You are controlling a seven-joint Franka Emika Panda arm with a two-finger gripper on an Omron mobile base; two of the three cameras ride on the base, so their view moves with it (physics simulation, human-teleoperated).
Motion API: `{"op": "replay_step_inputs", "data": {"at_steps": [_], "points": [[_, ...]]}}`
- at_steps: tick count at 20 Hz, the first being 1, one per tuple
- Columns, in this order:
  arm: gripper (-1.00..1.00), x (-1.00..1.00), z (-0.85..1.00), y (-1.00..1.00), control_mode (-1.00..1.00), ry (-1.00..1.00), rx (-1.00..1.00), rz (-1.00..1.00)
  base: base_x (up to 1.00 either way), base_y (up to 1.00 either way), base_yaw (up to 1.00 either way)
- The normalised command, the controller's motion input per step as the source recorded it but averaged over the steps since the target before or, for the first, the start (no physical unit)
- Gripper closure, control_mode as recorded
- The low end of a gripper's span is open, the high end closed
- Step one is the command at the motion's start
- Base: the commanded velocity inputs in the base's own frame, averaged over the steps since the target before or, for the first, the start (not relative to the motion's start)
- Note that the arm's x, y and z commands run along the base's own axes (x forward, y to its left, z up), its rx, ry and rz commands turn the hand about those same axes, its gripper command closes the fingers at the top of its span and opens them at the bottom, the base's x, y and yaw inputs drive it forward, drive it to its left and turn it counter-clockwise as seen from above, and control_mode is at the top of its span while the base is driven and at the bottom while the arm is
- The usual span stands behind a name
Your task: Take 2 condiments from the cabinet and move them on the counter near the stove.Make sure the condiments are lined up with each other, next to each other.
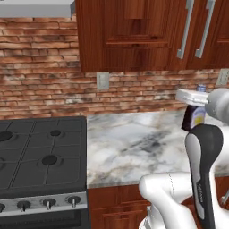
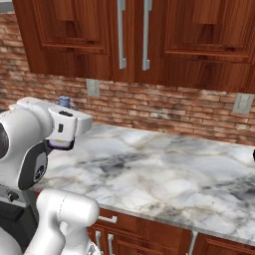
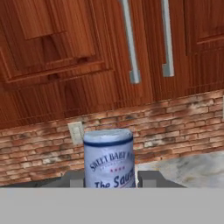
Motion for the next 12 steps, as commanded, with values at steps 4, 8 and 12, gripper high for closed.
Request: {"op": "replay_step_inputs", "data": {"at_steps": [4,8,12], "points": [[1.00,0.01,-0.59,0.75,-1.00,0.08,-0.08,0.00,0.00,0.00,0.00],[1.00,0.24,-0.51,0.80,-1.00,0.07,-0.05,0.02,0.00,0.00,0.00],[1.00,0.58,-0.50,0.58,-1.00,0.00,0.00,0.07,0.00,0.00,0.00]]}}
